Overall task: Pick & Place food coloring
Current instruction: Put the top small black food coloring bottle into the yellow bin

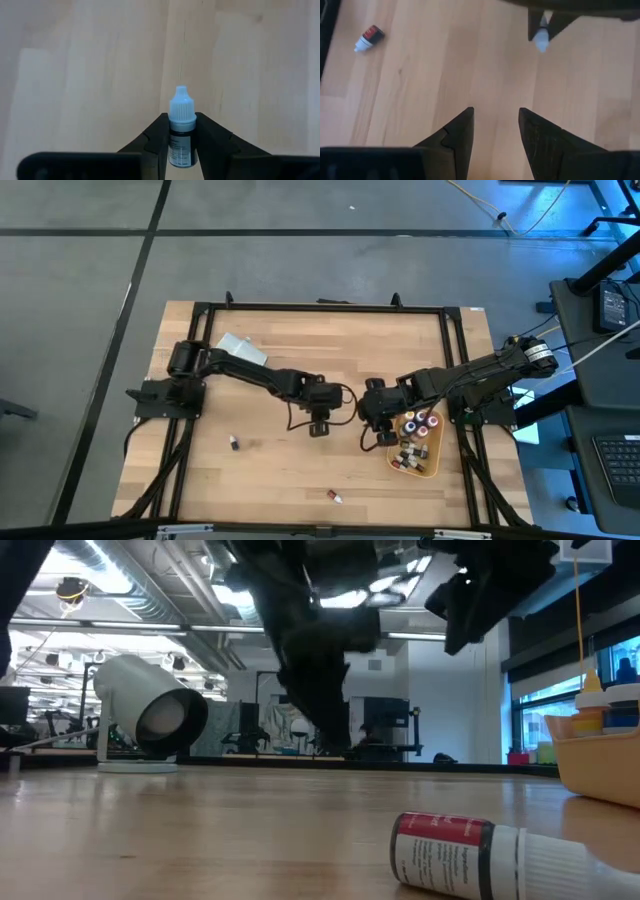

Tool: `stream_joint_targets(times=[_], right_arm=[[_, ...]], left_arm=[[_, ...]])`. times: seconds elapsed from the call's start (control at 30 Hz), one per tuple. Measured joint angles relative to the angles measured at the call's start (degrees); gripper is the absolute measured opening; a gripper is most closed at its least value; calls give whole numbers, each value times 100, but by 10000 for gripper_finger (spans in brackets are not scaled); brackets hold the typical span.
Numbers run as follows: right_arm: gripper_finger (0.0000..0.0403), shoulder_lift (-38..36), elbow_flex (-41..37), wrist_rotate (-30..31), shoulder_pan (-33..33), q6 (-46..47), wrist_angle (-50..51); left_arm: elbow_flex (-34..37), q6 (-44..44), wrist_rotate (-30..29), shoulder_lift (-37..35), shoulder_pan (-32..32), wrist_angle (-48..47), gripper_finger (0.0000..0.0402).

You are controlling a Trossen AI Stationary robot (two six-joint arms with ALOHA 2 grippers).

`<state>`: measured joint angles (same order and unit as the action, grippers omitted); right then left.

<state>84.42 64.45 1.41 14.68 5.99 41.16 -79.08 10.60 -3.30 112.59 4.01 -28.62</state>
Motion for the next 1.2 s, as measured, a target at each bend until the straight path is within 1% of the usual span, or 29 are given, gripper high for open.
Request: stream_joint_targets(times=[0.1,0.27,0.53,0.87,1.0,1.2], right_arm=[[157,0,0,0,0,154,172],[157,0,0,0,0,149,150],[157,0,0,0,0,145,156],[157,-2,0,0,0,132,154],[157,-1,0,0,0,130,154],[157,-1,0,0,0,128,153]], left_arm=[[-3,57,157,201,-85,-70,76],[-3,75,154,361,-155,-100,82],[-1,68,151,370,-155,-108,96],[-1,76,146,368,-151,-109,98],[-1,74,141,368,-151,-100,115],[-1,75,146,340,-164,-192,154]])
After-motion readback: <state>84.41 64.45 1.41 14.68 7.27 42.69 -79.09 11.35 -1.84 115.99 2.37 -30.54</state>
